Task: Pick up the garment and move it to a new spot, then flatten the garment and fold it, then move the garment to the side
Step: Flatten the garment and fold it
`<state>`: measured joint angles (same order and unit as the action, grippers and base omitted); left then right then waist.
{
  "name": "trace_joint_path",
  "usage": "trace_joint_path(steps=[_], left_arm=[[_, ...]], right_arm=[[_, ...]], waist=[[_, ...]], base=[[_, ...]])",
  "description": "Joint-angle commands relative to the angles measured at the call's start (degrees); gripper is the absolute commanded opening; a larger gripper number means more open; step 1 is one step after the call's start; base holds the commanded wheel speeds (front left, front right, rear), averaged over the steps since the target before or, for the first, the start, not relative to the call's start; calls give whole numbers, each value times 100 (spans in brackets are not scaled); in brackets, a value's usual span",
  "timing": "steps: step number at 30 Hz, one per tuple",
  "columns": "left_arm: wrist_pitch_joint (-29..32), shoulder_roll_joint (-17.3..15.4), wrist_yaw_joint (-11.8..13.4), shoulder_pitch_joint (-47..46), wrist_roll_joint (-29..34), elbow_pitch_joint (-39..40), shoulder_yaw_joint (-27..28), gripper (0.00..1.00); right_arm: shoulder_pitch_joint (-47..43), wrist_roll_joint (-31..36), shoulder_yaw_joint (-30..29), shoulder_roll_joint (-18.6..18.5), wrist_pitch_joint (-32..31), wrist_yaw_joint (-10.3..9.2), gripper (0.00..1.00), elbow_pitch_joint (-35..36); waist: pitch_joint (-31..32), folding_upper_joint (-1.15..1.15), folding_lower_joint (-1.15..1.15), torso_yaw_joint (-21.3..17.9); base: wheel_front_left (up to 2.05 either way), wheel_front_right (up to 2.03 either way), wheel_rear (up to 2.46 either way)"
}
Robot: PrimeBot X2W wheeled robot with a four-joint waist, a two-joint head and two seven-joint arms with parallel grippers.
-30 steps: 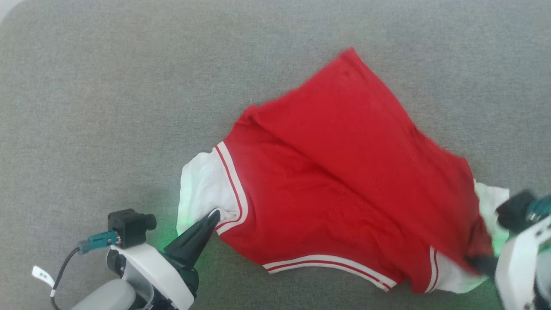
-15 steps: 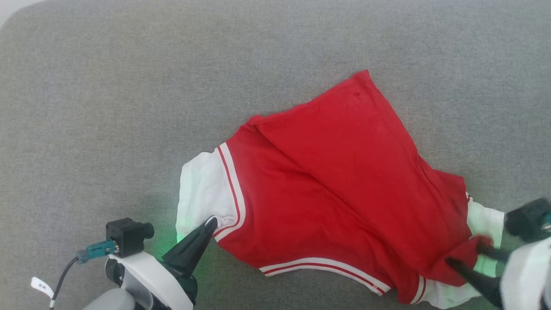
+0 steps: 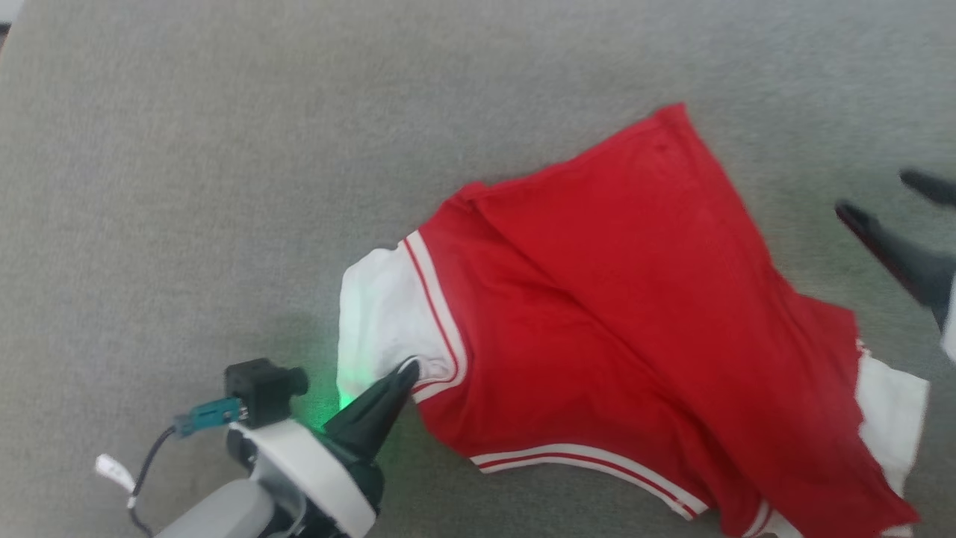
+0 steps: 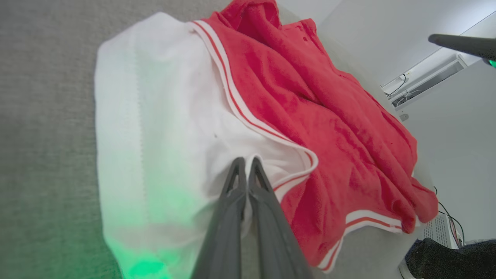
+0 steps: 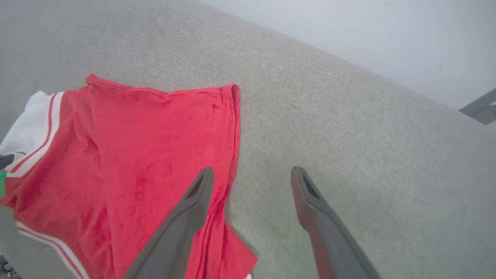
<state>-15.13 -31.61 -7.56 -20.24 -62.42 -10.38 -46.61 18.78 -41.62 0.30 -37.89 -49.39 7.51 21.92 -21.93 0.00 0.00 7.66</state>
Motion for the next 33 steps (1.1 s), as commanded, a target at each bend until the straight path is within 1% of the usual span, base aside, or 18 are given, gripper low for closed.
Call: trace_joint_path(steps=[1, 6, 10, 14, 15, 20, 21, 22, 23, 25, 28, 29, 33], left_arm=[[1, 87, 16, -146, 108, 15, -58, 0], [2, 280, 16, -361, 70, -42, -169, 0], [7, 460, 16, -505, 86, -88, -258, 0], [10, 588, 16, -590, 106, -131, -324, 0], [10, 588, 16, -590, 106, -131, -324, 0], [10, 623, 17, -585, 102, -139, -274, 0], [9, 627, 17, -573, 101, -136, -260, 0], [9, 627, 17, -560, 95, -136, -246, 0], [9, 619, 17, -545, 84, -142, -230, 0], [9, 583, 17, -518, 59, -169, -190, 0], [8, 494, 18, -505, 73, -234, -120, 0], [7, 426, 18, -534, 75, -255, -56, 0], [2, 204, 17, -665, -2, -226, 104, 0]], right_arm=[[418, 87, 224, -17, -61, -5, 100, -245], [1685, 271, 1069, 123, -266, -5, 100, -1298], [2414, 414, 1864, 66, -390, -4, 100, -1987], [2842, 575, 2693, -163, -331, -5, 100, -2497], [2842, 575, 2693, -163, -331, -5, 100, -2497], [2877, 350, 3349, -267, -268, -6, 100, -3066], [2866, 290, 3473, -295, -279, -6, 67, -3130], [2867, 217, 3562, -322, -269, -5, 29, -3179], [2890, 147, 3618, -329, -210, -5, 0, -3222], [2968, 38, 3639, -286, -17, -5, 0, -3286], [3149, -44, 3546, -219, 430, -8, 0, -3408], [3268, -73, 3471, -173, 728, -9, 0, -3524], [3425, -252, 3262, 32, 1364, -8, 0, -3826]], waist=[[-248, 0, 0, 205], [-594, 0, 0, 465], [-822, 0, 0, 664], [-932, 0, 0, 815], [-932, 0, 0, 815], [-963, 0, 0, 891], [-961, 0, 0, 892], [-956, 0, 0, 889], [-942, 0, 0, 879], [-895, 0, 0, 831], [-763, 0, 0, 717], [-646, 0, 0, 628], [-357, 0, 0, 360]], base=[[0, 0, 0], [0, 0, 0], [0, 0, 0], [0, 0, 0], [0, 0, 0], [0, 0, 0], [0, 0, 0], [0, 0, 0], [0, 0, 0], [0, 0, 0], [0, 0, 0], [0, 0, 0], [0, 0, 0]])
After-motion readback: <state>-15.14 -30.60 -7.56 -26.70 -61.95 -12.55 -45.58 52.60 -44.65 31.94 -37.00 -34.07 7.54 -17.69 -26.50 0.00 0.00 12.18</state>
